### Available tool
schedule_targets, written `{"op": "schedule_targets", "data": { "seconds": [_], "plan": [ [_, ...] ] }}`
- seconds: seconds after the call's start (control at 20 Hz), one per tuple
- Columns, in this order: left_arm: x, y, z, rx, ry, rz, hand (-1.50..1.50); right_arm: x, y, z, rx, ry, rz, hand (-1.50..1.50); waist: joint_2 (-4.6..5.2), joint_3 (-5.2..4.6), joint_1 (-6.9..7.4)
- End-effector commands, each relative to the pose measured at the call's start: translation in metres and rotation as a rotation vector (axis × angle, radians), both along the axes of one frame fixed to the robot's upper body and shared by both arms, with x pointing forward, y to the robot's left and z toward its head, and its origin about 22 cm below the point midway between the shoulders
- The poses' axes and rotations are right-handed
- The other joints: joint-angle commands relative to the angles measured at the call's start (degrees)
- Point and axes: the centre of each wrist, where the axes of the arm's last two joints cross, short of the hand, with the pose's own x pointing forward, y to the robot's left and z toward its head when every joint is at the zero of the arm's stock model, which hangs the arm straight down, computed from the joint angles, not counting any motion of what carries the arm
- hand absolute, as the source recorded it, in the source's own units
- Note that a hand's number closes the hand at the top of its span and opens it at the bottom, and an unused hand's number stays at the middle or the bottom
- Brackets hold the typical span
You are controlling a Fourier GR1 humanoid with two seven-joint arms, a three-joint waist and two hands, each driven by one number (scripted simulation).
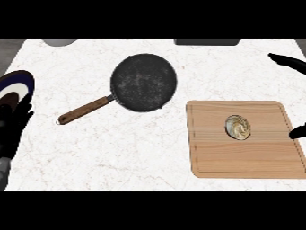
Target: Pick the cupcake from the cutting board and place it in the pan
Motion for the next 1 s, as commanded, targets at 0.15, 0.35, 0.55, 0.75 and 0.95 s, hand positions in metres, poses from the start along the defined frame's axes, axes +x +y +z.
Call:
{"op": "schedule_targets", "data": {
  "seconds": [0.15,0.35,0.55,0.75,0.95],
  "plan": [
    [0.004,0.008,0.005,0.004,-0.016,-0.003,0.0,-0.005,0.059,0.024,-0.391,0.043,0.02,-1.5,-0.06,0.01,-0.56],
    [0.004,0.0,0.001,-0.004,-0.018,0.001,0.0,-0.011,0.083,0.0,-0.493,0.062,0.036,-1.5,0.07,0.13,-0.3],
    [0.012,-0.002,-0.007,-0.015,-0.01,0.006,0.0,-0.016,0.083,-0.01,-0.543,0.13,0.039,-1.5,0.12,0.14,-0.66],
    [0.002,0.009,-0.011,0.005,-0.004,0.02,0.0,-0.019,0.095,-0.042,-0.555,0.136,0.042,-1.5,0.15,0.15,-0.44],
    [0.002,0.021,-0.009,-0.001,-0.009,0.004,0.0,-0.016,0.102,-0.054,-0.596,0.128,0.009,-1.5,0.16,0.15,-0.35]
  ]
}}
